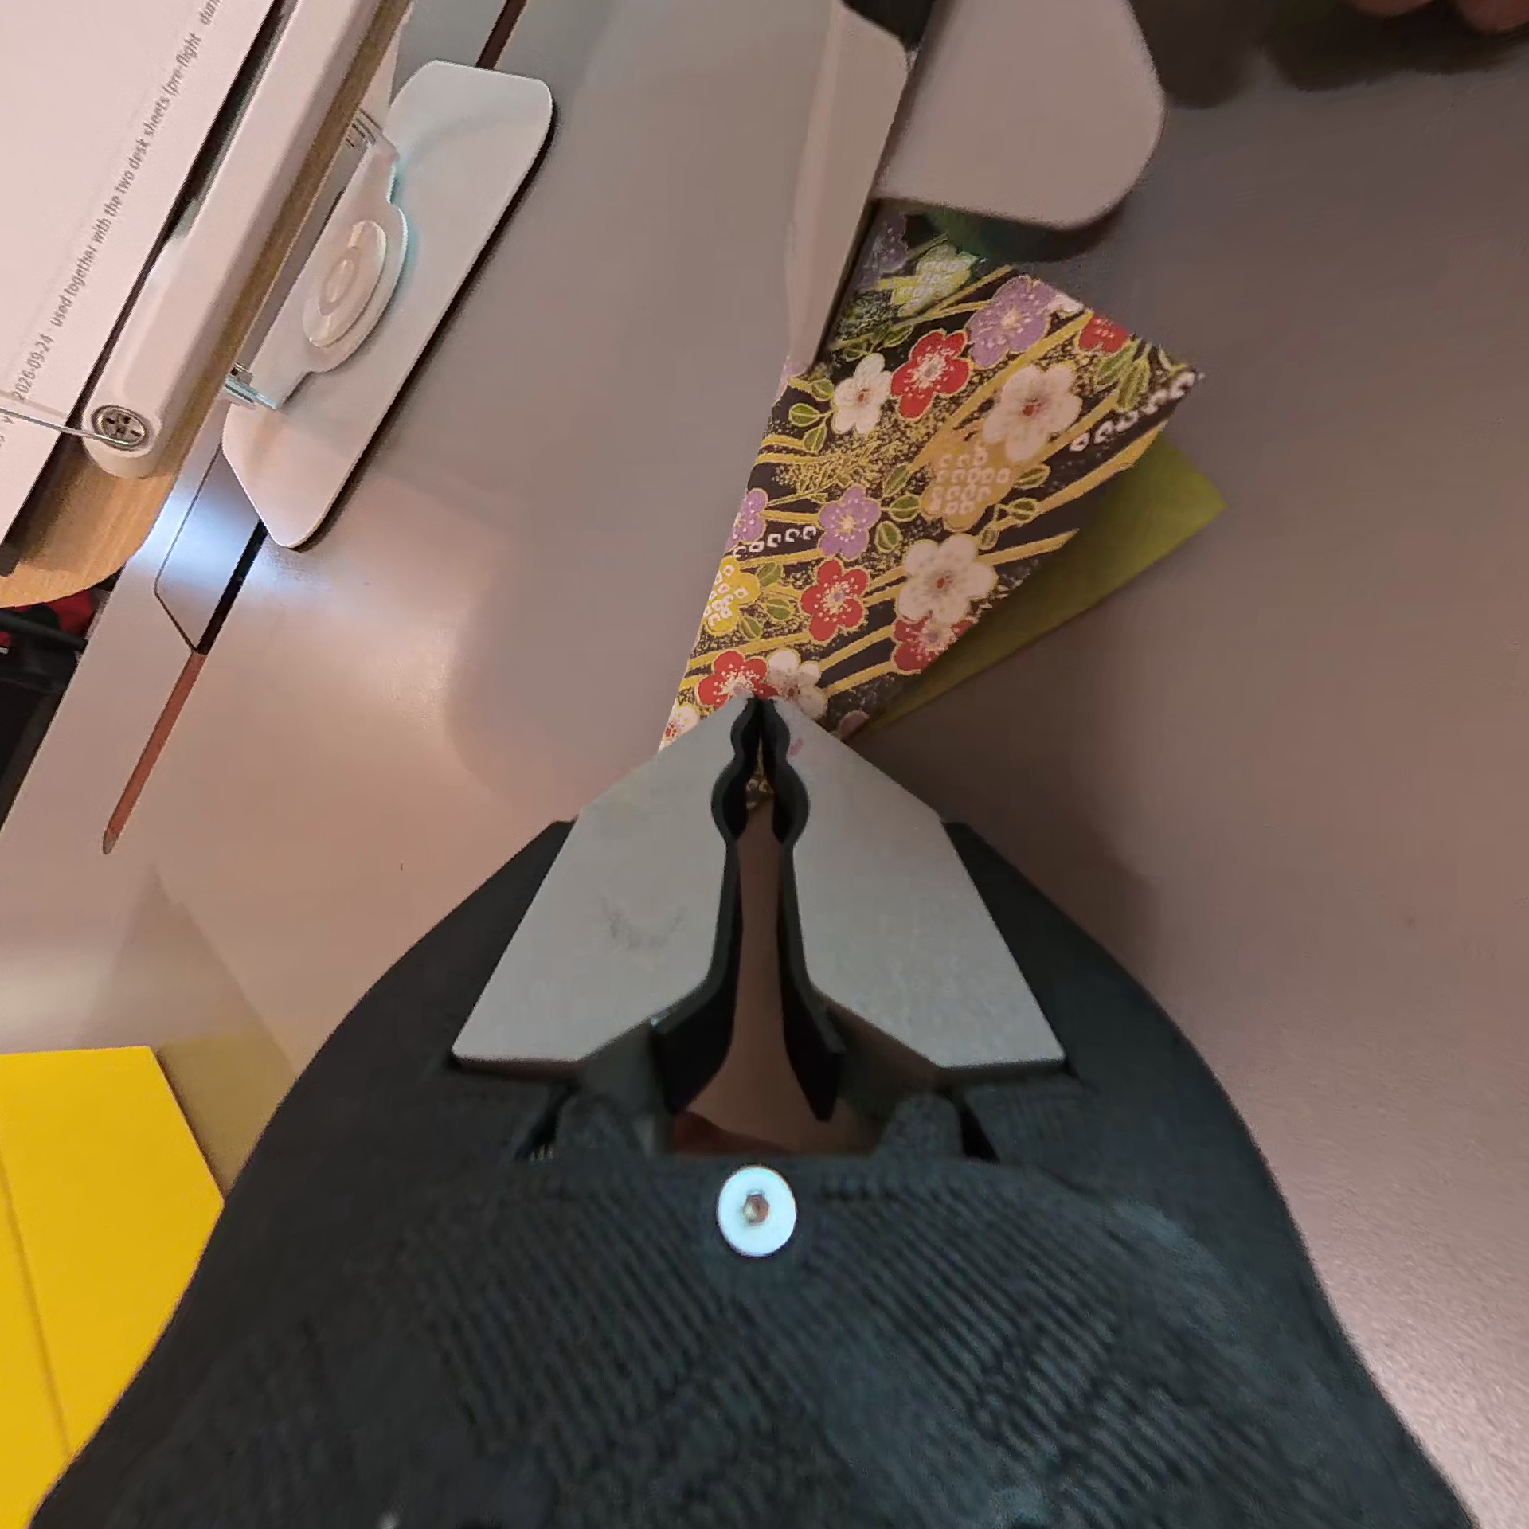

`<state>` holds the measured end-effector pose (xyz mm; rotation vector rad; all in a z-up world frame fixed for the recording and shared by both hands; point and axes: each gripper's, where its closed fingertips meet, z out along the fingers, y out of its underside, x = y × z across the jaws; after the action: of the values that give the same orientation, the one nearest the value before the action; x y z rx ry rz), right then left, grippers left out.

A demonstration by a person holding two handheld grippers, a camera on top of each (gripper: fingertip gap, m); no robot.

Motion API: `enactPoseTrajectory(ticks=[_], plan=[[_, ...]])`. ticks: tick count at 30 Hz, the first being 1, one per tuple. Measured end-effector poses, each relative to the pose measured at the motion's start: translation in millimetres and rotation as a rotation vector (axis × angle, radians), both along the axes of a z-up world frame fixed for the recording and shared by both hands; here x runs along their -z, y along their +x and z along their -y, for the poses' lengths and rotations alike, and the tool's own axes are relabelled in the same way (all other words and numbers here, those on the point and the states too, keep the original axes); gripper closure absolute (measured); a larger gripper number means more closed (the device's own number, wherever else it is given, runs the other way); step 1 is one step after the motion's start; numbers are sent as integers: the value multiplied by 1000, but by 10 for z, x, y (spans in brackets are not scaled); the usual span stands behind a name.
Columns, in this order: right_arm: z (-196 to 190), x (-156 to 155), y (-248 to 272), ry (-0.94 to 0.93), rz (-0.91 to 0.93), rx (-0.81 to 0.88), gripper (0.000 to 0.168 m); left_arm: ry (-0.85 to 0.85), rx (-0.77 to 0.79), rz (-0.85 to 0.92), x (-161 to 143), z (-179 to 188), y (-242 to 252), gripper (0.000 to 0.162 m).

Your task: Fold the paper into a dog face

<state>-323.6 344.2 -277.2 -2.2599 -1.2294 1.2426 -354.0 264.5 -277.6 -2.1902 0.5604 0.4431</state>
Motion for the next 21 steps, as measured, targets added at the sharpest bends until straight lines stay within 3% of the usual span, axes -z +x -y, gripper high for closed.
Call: enactPoseTrajectory(ticks=[3,7,11,21], plan=[[-20,-44,-22,-15,-20,51,168,0,-3,-2,0,0,0,162],[257,-238,-223,-128,-122,25,168,0,-5,-1,0,0,0,162],[499,-44,-388,-160,-35,-37,168,2,-9,-13,-1,1,1,162],[147,-6,-262,-109,-11,43,168,-3,-23,12,0,3,-1,162]])
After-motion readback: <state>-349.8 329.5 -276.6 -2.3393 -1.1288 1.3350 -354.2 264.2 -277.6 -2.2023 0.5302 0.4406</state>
